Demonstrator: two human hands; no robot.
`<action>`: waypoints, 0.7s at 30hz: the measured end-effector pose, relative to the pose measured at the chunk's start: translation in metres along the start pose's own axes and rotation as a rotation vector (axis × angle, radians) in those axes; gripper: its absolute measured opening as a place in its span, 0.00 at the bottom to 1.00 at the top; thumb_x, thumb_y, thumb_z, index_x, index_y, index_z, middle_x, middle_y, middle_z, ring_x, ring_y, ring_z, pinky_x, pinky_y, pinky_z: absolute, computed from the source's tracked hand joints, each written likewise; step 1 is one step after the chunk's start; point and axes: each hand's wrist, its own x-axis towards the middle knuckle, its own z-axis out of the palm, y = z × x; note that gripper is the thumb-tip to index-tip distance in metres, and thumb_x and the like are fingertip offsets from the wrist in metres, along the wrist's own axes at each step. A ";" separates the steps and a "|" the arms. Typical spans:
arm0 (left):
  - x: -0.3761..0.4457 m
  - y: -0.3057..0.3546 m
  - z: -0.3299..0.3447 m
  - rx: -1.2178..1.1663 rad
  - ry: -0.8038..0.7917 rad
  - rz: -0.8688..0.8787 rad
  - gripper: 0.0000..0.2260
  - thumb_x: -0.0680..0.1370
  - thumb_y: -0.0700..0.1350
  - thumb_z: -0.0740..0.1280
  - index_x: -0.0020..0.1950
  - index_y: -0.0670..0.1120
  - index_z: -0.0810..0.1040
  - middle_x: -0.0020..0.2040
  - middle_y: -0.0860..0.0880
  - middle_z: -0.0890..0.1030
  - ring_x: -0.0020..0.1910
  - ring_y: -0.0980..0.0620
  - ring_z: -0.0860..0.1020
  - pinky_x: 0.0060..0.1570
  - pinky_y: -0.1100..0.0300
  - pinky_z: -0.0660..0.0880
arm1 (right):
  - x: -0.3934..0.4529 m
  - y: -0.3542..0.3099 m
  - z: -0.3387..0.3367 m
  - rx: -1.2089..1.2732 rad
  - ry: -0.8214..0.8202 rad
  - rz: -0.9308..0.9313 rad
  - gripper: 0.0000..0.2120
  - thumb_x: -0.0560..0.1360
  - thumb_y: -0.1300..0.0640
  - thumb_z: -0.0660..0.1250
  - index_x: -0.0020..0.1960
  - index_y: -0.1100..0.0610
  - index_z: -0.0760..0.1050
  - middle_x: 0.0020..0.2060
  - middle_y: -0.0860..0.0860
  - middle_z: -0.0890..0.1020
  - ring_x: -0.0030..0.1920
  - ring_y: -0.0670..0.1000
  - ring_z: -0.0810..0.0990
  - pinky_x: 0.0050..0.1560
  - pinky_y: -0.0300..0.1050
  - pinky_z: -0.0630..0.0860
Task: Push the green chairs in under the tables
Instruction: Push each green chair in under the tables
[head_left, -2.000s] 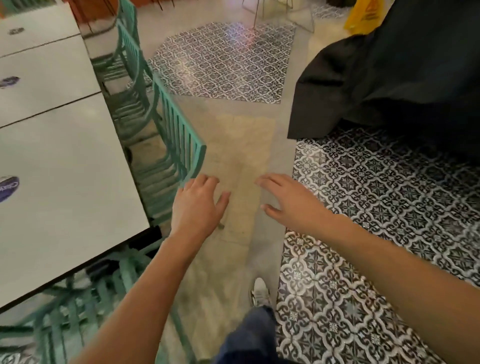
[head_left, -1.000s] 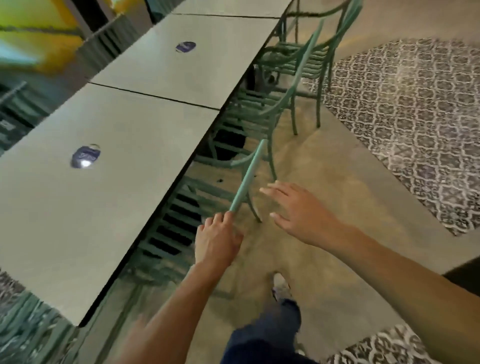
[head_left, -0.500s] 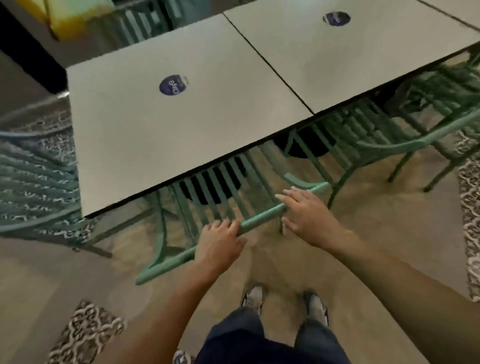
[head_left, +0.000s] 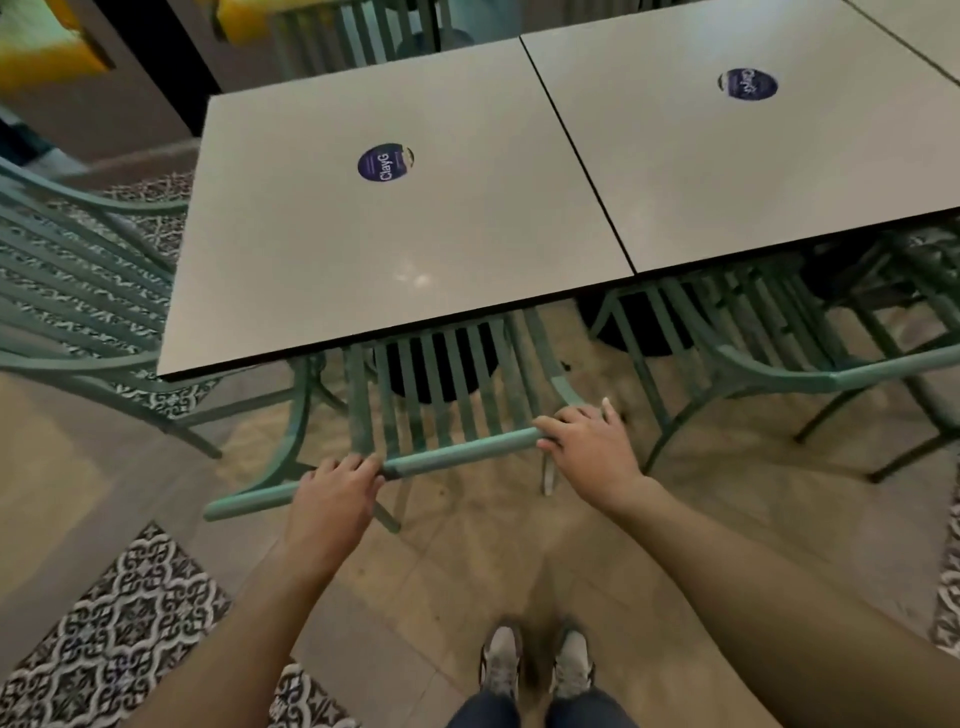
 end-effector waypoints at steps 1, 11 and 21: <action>0.000 0.001 -0.001 -0.010 -0.006 -0.006 0.08 0.77 0.50 0.66 0.54 0.51 0.79 0.47 0.51 0.82 0.44 0.45 0.80 0.38 0.52 0.75 | 0.000 0.001 0.000 0.003 -0.002 0.002 0.16 0.80 0.45 0.57 0.65 0.45 0.73 0.58 0.48 0.78 0.65 0.53 0.71 0.74 0.61 0.53; 0.003 0.007 -0.010 -0.107 -0.098 -0.035 0.12 0.80 0.57 0.58 0.54 0.54 0.77 0.45 0.55 0.77 0.45 0.52 0.76 0.44 0.53 0.76 | -0.015 -0.006 -0.003 0.002 0.020 0.092 0.21 0.81 0.46 0.56 0.71 0.49 0.67 0.67 0.50 0.72 0.73 0.53 0.61 0.75 0.59 0.51; 0.068 0.164 -0.052 -0.128 0.006 0.353 0.17 0.79 0.57 0.60 0.63 0.50 0.76 0.55 0.50 0.79 0.54 0.48 0.77 0.52 0.52 0.75 | -0.141 0.116 -0.044 0.102 0.197 0.485 0.23 0.81 0.47 0.56 0.74 0.52 0.64 0.72 0.52 0.68 0.73 0.53 0.64 0.72 0.51 0.61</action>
